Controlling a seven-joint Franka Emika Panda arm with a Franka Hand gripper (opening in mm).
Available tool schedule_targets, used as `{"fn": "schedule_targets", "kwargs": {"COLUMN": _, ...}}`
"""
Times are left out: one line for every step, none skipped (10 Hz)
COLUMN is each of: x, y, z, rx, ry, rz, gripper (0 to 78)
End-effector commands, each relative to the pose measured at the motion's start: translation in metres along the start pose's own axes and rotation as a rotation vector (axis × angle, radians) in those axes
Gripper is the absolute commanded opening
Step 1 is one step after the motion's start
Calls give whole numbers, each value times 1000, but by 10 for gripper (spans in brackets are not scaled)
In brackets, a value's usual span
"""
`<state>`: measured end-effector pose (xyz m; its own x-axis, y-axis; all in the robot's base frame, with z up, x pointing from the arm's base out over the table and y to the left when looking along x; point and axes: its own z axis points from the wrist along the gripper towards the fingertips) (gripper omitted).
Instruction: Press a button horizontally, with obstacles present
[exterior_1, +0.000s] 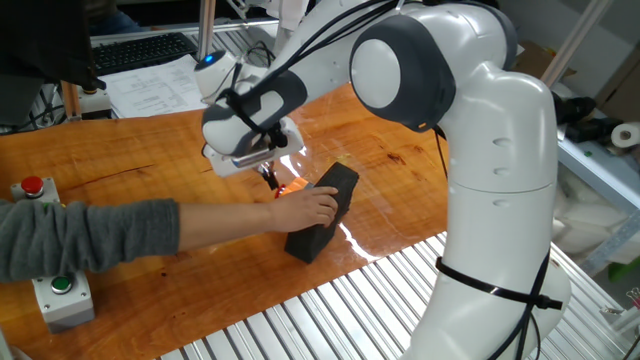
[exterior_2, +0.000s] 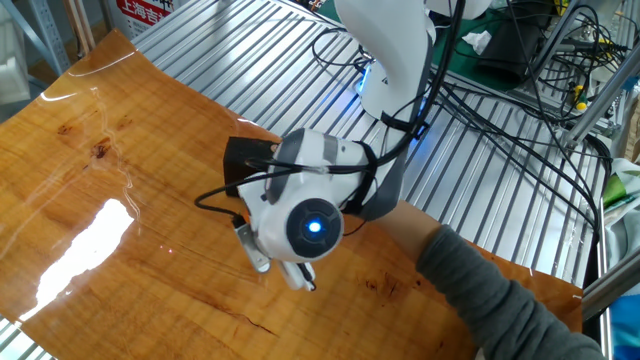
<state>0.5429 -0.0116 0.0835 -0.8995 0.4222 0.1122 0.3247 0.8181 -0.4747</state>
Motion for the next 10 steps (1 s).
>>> {"fn": "schedule_targets", "kwargs": {"x": -14, "y": 8, "z": -41, "rx": -177, "ry": 16, "rz": -42, "gripper": 0}}
{"fn": "schedule_targets", "kwargs": {"x": -15, "y": 9, "z": -61, "rx": -222, "ry": 11, "rz": -66, "gripper": 0}}
{"fn": "schedule_targets", "kwargs": {"x": -16, "y": 11, "z": -75, "rx": -227, "ry": 2, "rz": -79, "gripper": 0}}
{"fn": "schedule_targets", "kwargs": {"x": -17, "y": 12, "z": -89, "rx": -242, "ry": 1, "rz": -89, "gripper": 0}}
{"fn": "schedule_targets", "kwargs": {"x": -17, "y": 12, "z": -99, "rx": -259, "ry": -4, "rz": -103, "gripper": 0}}
{"fn": "schedule_targets", "kwargs": {"x": -17, "y": 8, "z": -108, "rx": -274, "ry": -28, "rz": -141, "gripper": 0}}
{"fn": "schedule_targets", "kwargs": {"x": -16, "y": 7, "z": -110, "rx": -286, "ry": -40, "rz": -150, "gripper": 0}}
{"fn": "schedule_targets", "kwargs": {"x": -14, "y": -3, "z": -116, "rx": -376, "ry": -85, "rz": -184, "gripper": 0}}
{"fn": "schedule_targets", "kwargs": {"x": -12, "y": -11, "z": -121, "rx": -407, "ry": -119, "rz": -225, "gripper": 0}}
{"fn": "schedule_targets", "kwargs": {"x": -9, "y": -19, "z": -125, "rx": -421, "ry": -145, "rz": -261, "gripper": 0}}
